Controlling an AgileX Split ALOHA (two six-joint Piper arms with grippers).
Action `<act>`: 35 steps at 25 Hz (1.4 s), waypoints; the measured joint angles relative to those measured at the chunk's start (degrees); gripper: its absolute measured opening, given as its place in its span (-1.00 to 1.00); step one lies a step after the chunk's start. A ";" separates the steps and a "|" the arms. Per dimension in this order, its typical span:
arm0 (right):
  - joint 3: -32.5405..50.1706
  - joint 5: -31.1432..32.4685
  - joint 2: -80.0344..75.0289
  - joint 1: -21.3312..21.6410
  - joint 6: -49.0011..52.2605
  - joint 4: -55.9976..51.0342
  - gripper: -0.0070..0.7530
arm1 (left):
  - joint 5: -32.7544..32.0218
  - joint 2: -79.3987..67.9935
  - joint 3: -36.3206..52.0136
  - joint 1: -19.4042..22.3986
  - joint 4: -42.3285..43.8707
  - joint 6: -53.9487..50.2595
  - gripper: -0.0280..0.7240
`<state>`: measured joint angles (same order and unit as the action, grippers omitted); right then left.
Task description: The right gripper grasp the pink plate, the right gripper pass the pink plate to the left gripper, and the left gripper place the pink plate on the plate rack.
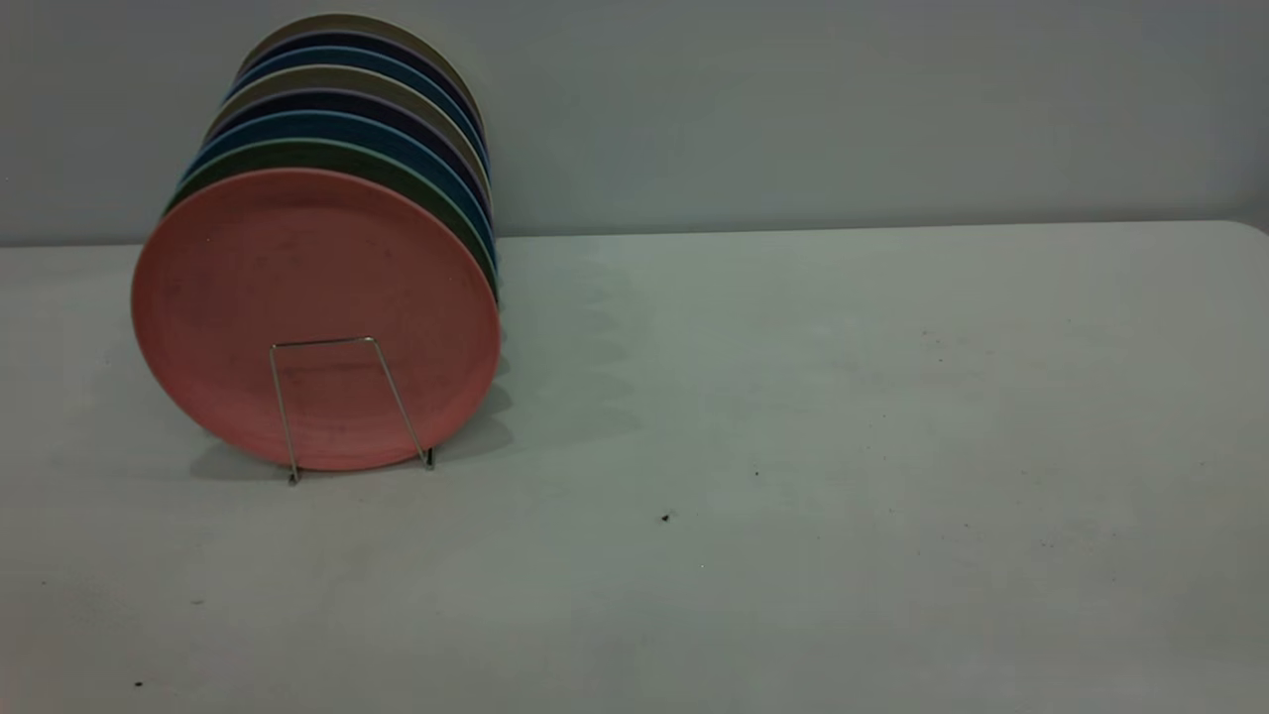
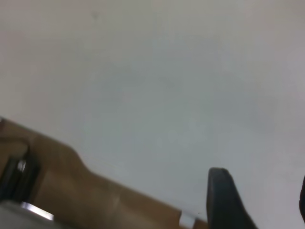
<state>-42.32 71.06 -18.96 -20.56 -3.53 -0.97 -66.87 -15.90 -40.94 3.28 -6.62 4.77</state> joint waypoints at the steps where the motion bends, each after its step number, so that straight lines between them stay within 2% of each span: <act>1: 1.12 0.00 2.01 0.00 -0.48 0.00 0.05 | 0.00 1.70 1.03 0.00 0.00 0.12 0.28; 10: 14.59 -4.90 6.50 0.00 -4.13 -1.58 0.05 | 0.00 16.92 8.12 0.00 0.05 1.79 0.24; 17: 15.02 -6.17 6.50 0.00 -4.18 -1.84 0.05 | 1.23 17.14 12.81 0.00 -0.48 3.79 0.15; 35: 15.26 -6.17 6.56 0.00 -4.32 -1.88 0.04 | 1.63 17.18 12.99 0.00 -2.82 3.79 0.12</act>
<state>-27.06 64.89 -12.40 -20.56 -7.85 -2.85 -65.24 1.28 -27.94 3.28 -9.44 8.55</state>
